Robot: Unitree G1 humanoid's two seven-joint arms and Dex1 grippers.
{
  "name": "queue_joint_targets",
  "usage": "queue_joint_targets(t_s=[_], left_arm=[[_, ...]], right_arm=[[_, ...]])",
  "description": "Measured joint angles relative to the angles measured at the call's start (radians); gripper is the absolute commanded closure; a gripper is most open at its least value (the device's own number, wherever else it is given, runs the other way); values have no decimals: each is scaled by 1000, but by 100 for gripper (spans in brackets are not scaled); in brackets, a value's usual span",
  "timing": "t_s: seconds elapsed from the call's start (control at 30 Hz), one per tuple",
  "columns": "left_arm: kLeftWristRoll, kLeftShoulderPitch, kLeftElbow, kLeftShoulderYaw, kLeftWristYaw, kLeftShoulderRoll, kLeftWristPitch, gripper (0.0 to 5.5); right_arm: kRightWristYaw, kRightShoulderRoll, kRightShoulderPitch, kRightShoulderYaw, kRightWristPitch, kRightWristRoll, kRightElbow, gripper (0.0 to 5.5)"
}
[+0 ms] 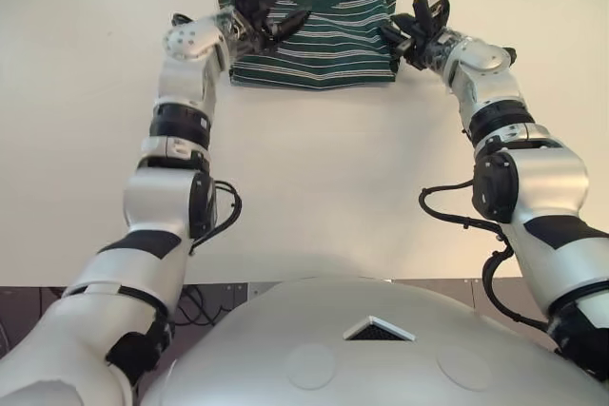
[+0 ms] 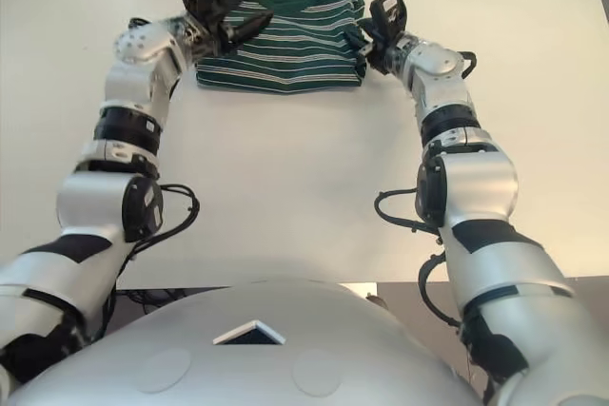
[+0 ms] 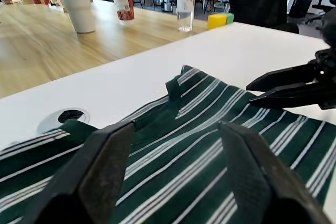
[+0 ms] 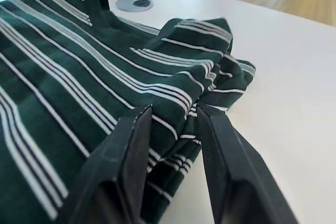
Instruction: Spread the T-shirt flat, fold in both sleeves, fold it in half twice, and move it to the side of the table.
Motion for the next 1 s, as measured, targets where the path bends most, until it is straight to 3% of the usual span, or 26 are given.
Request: queue_joint_targets(t_s=[0.17,0.37,0.73,0.8,0.9,1.0], left_arm=[[-26,102,-282,4,40,60,133,258],[-76,265,-687,1,78,93,319,258],[-287,492,-1039,-28,-88,221,652,258],[-297,509,-1073,-41,-68,205,668,258],[-306,591,-1107,-122,36,85,656,258],[-305,658,-1107,-180,113,-16,615,258]], right_arm=[[17,-5,28,109,3,-66,-34,398],[78,-9,92,131,271,-11,-266,398],[-60,34,653,171,1241,189,-1560,398],[-93,34,673,124,1338,196,-1711,398],[-132,67,590,-97,1483,289,-1965,398],[-138,72,534,-202,1533,354,-2013,398]])
